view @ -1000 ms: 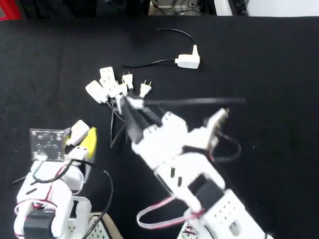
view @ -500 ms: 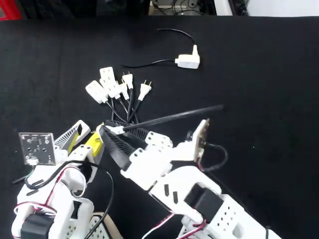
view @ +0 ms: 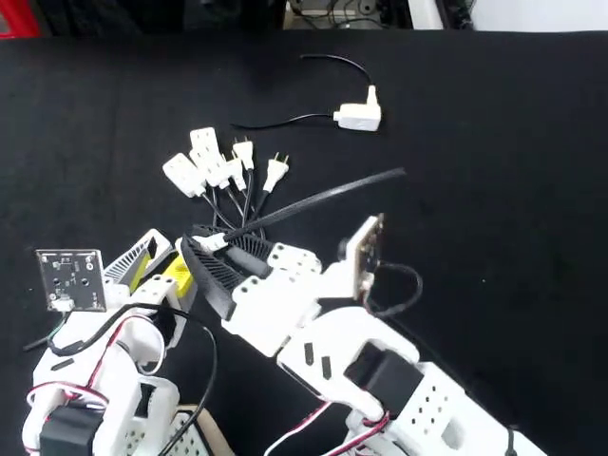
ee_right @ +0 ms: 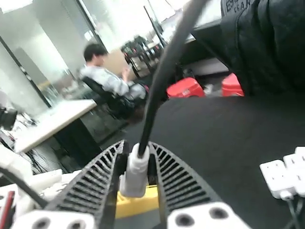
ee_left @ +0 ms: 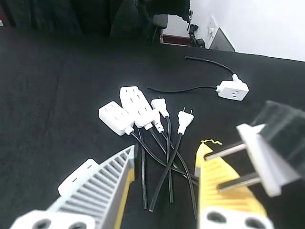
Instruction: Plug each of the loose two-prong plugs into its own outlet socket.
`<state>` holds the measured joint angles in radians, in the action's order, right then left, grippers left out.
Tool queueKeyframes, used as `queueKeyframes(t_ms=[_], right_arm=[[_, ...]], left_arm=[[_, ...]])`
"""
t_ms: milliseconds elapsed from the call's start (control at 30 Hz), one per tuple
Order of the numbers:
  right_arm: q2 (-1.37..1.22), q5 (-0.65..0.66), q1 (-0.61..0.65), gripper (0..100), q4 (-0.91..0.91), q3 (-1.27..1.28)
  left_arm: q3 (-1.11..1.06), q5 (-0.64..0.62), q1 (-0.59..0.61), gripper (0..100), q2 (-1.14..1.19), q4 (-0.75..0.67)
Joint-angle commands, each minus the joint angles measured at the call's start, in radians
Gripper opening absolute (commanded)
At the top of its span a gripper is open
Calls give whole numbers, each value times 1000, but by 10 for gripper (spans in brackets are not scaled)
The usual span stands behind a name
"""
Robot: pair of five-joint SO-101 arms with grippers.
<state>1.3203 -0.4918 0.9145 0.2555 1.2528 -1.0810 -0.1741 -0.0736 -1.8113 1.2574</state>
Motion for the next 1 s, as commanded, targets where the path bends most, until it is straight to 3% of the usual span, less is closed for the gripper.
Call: queueKeyframes(t_ms=[0, 200, 367, 967], right_arm=[[-117, 52, 11, 12, 115, -125], [-288, 120, 12, 12, 296, -286], [-320, 170, 83, 12, 391, -340], [-325, 210, 157, 15, 405, -335]], left_arm=[[65, -14, -5, 217, -8, -2], [59, -17, 127, 217, -8, -46], [59, -17, 139, 217, -8, -48], [54, -61, 143, 217, -8, -61]])
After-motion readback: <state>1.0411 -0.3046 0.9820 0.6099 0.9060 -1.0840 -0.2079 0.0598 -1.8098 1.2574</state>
